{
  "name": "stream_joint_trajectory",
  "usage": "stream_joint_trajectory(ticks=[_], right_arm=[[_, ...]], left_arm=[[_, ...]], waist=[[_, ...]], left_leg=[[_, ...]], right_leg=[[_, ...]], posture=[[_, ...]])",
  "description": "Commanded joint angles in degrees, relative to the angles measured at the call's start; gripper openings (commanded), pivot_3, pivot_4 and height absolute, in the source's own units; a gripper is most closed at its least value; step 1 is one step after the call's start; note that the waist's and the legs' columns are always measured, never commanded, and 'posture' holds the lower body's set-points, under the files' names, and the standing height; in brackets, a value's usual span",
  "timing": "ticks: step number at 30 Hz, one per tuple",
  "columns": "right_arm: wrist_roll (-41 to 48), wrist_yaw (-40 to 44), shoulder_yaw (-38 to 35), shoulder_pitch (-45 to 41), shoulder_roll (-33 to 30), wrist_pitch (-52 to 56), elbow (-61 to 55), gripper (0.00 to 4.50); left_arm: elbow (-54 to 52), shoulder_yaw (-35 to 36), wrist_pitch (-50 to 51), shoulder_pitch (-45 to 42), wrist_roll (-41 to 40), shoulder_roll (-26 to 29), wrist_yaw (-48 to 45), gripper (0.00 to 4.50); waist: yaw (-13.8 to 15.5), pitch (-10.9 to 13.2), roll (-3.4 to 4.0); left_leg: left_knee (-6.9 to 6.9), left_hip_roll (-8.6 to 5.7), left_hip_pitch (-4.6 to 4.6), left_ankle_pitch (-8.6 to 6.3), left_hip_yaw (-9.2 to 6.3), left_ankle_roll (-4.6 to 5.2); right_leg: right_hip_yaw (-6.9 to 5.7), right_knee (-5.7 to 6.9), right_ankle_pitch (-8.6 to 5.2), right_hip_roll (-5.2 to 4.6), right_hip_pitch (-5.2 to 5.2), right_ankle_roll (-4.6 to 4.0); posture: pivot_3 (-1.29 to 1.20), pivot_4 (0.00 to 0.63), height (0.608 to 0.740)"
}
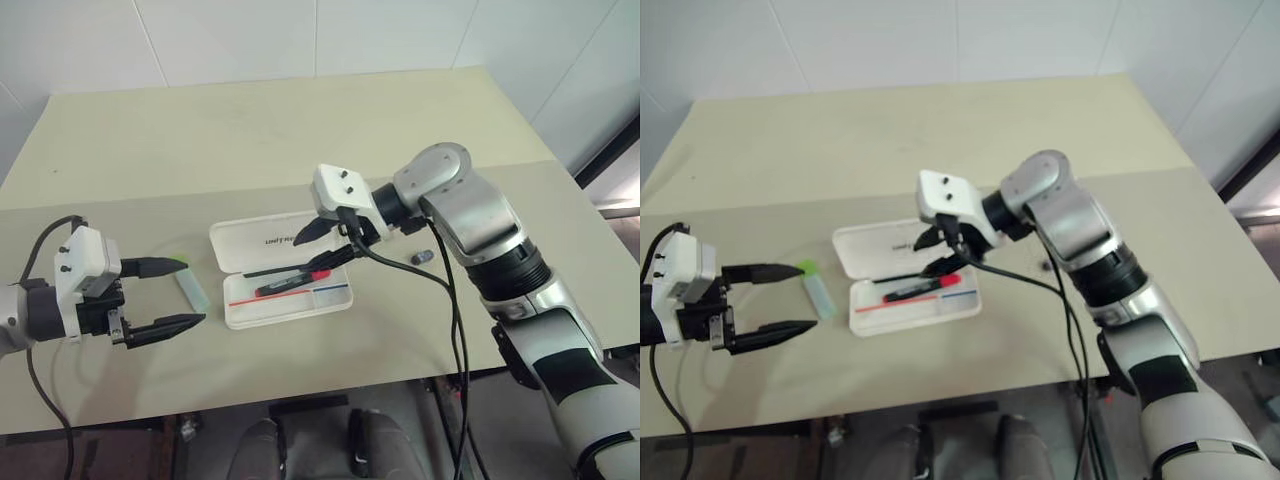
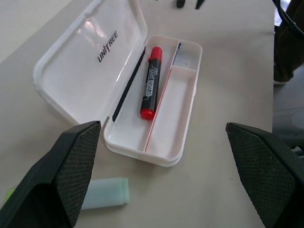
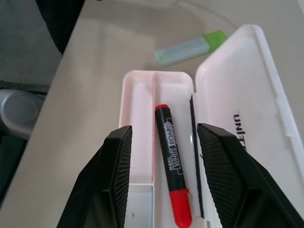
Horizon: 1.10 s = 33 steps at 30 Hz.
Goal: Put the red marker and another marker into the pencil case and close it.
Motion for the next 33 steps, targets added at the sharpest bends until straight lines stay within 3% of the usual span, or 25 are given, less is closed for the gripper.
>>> stream_joint_trajectory(ticks=[1, 13, 22, 26, 33], right_arm=[[2.48, 0.1, -2.05, 0.19, -1.56, 1.06, -4.0, 2.3], [3.94, 0.22, -1.89, -0.07, -4.74, -0.28, -2.37, 2.3], [3.97, 0.86, -1.55, 0.3, -6.27, -1.49, -1.51, 2.3], [3.91, 1.05, -1.54, 0.56, -6.64, -1.83, -1.38, 2.3], [3.97, 1.66, -1.56, 0.76, -7.25, -2.73, -0.93, 2.3]], left_arm=[[-2.89, 3.45, 3.38, 2.16, -2.24, -1.05, 2.66, 4.5], [-13.09, 9.19, 10.82, 13.88, -6.97, -4.79, 6.92, 4.5], [-19.01, 7.12, 19.29, 16.7, -13.74, -10.51, 19.33, 4.5], [-18.79, 6.73, 22.9, 14.67, -16.39, -13.07, 28.11, 4.5], [-16.48, 3.54, 30.4, 3.39, -16.97, -17.86, 48.22, 4.5]], waist=[[0.07, 0.0, 0.0], [0.09, -0.01, -0.01], [0.15, -0.01, -0.02], [0.2, -0.01, -0.02], [0.32, -0.04, -0.06]], left_leg=[[0.0, -0.01, -0.01, -0.01, 0.01, 0.01], [0.01, -0.01, 0.01, -0.03, 0.01, 0.04], [0.02, -0.02, 0.02, -0.08, -0.03, 0.11], [0.02, -0.02, 0.04, -0.08, -0.09, 0.1], [0.12, -0.05, 0.05, -0.23, -0.22, 0.34]], right_leg=[[0.0, -0.01, 0.0, -0.01, 0.0, 0.0], [0.01, -0.03, -0.02, -0.06, 0.0, -0.04], [0.05, -0.04, -0.03, -0.11, 0.02, -0.05], [0.06, -0.05, -0.03, -0.1, 0.02, -0.06], [0.07, -0.01, -0.03, -0.1, 0.08, -0.05]], posture=[[0.0, 0.15, 0.74], [0.0, 0.15, 0.74], [0.0, 0.15, 0.74], [0.0, 0.15, 0.74], [0.0, 0.15, 0.74]])
